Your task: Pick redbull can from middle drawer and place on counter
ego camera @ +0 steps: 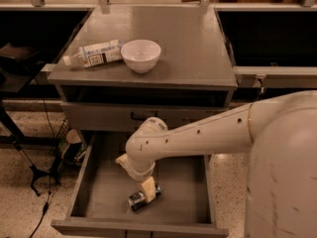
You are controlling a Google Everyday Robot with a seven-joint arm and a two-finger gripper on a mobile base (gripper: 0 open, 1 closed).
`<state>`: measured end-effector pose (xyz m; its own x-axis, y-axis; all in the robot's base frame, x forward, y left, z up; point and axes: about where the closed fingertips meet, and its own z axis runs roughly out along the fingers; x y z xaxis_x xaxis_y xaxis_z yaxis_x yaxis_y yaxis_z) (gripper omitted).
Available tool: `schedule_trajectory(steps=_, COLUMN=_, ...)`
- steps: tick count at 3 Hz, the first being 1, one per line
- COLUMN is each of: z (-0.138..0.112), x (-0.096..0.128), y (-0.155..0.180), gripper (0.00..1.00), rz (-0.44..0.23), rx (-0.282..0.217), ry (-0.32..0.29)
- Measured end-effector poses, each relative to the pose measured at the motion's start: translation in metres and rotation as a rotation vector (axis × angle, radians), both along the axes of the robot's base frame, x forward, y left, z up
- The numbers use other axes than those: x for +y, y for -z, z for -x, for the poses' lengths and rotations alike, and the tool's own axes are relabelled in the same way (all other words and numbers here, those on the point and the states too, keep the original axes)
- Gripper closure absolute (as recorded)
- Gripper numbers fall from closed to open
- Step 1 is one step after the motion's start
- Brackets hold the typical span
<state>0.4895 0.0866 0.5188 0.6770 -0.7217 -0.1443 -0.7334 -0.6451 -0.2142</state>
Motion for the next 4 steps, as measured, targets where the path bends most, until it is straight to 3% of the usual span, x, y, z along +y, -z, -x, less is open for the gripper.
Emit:
schedule_trajectory(steps=2, z=-0.001, x=0.026, y=0.095, gripper=0.00, rz=-0.002, rx=-0.049, ry=-0.099)
schedule_trajectory(steps=4, z=-0.015, x=0.019, y=0.154, gripper=0.00, rz=0.004, rx=-0.084, ry=-0.094)
